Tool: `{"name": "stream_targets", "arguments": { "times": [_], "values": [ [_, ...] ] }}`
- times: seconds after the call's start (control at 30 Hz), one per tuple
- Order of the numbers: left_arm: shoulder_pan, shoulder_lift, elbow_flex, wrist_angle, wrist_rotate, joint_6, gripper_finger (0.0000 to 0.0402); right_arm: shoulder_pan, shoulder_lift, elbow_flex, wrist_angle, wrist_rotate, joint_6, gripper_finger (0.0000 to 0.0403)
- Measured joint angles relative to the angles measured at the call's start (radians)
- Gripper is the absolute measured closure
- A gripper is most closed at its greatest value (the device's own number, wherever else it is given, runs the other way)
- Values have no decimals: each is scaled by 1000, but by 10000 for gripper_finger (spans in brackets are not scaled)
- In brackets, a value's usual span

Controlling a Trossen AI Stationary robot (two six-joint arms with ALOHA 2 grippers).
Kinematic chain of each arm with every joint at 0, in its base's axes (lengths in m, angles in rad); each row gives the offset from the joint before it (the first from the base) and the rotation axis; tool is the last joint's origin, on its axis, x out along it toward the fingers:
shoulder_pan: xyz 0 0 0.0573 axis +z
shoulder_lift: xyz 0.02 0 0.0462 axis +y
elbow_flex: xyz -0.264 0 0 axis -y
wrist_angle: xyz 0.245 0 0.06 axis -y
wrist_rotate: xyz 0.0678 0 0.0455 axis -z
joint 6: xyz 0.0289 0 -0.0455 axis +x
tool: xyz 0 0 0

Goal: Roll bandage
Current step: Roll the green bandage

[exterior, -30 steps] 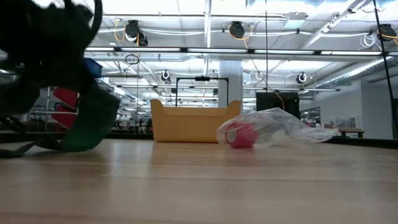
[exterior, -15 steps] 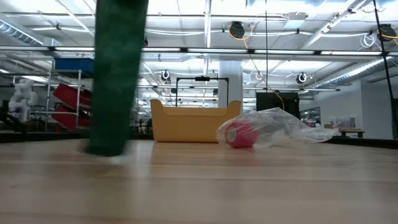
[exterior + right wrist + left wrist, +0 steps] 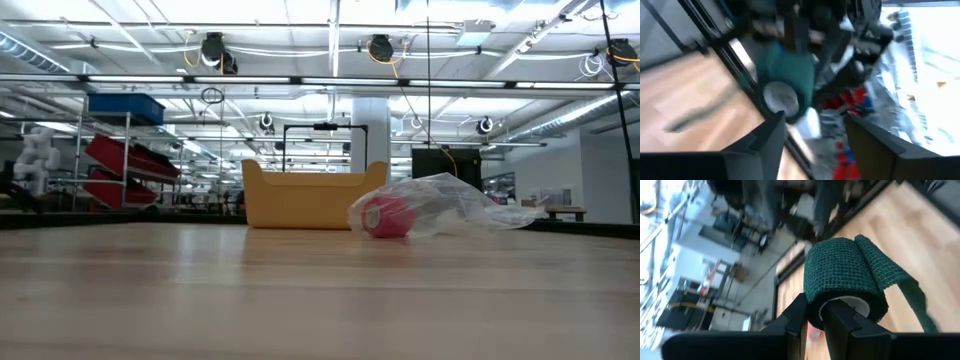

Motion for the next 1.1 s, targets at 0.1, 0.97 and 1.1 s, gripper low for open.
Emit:
{"name": "stream_targets", "arguments": {
  "times": [0.1,0.97,1.1],
  "values": [
    [-18,0,0,100,5,80,348,10,22,0,52,53,-80,191],
    [-24,0,0,233,10,145,348,-21,53,0,246,-191,16,204],
    [-22,0,0,237,9,144,348,-35,53,0,240,-210,39,204]
  ]
}}
